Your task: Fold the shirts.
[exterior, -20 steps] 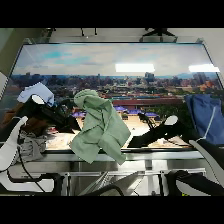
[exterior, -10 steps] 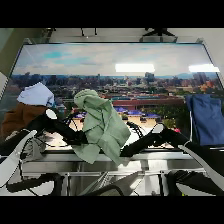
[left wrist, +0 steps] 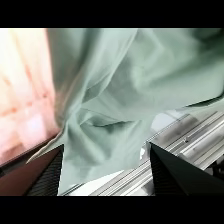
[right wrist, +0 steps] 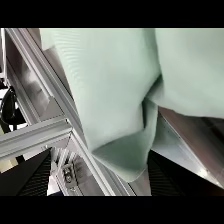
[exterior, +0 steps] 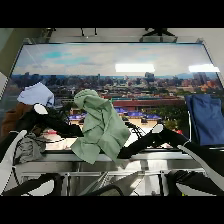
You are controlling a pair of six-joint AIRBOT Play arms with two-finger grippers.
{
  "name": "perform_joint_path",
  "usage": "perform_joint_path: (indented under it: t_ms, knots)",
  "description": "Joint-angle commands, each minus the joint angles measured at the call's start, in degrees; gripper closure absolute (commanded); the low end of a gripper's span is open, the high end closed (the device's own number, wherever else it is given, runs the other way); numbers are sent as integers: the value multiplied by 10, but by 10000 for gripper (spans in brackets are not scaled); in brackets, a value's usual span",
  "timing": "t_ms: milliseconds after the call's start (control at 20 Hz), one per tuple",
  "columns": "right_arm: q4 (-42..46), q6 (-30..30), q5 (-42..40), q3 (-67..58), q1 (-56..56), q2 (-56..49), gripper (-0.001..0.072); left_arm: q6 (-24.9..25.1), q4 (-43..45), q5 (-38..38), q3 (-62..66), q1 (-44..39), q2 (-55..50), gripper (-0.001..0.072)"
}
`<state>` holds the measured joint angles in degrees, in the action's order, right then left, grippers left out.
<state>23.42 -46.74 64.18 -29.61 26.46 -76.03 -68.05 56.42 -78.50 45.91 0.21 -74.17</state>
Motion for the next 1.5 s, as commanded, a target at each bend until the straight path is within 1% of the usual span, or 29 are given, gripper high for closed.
perform_joint_path:
  t_ms: [0,150,250,400,600,650,700,750,850,900,950,1000,1050,1100,1150,1250,1300,1350,1450]
  knots:
    - [-7,3,1,0,1,0,64,-2,43,1,1,62,47,133]
    - [-8,3,-26,0,1,-1,68,7,38,33,-56,88,56,132]
    - [-17,3,-27,0,2,-1,68,35,4,69,-96,79,56,132]
    - [-19,2,-30,0,4,-1,69,40,-11,122,-132,35,56,132]
    - [-23,3,-48,0,18,-5,72,39,-23,157,-136,-31,56,133]
    - [-27,3,-48,0,21,-10,145,39,-24,167,-136,-40,56,133]
    - [-28,3,-48,0,25,-16,195,39,-24,174,-136,-45,55,133]
    - [-30,3,-40,-3,26,-22,209,38,-24,175,-136,-46,52,133]
    - [-31,3,-34,-11,27,-27,211,37,-27,172,-134,-45,37,136]
    - [-31,2,-33,-15,27,-27,239,38,-40,165,-134,-45,23,264]
    - [-31,0,-26,-19,27,-27,364,51,-63,158,-134,-47,11,415]
    - [-33,-4,-20,-24,27,-27,476,75,-90,150,-132,-52,-1,549]
    - [-34,-10,-16,-28,27,-27,490,88,-101,139,-124,-55,-9,683]
    - [-34,-16,-12,-33,27,-26,630,89,-100,125,-110,-59,-15,693]
    - [-34,-17,-9,-38,27,-25,692,89,-101,111,-94,-61,-16,694]
    - [-34,-19,0,-56,23,-18,693,84,-101,76,-54,-60,3,694]
    - [-36,-21,23,-73,12,-12,693,79,-101,59,-29,-56,24,694]
    - [-48,-21,60,-99,-7,0,693,73,-107,38,2,-48,52,694]
    - [-83,-24,143,-170,-62,44,694,73,-151,-4,73,-17,118,694]
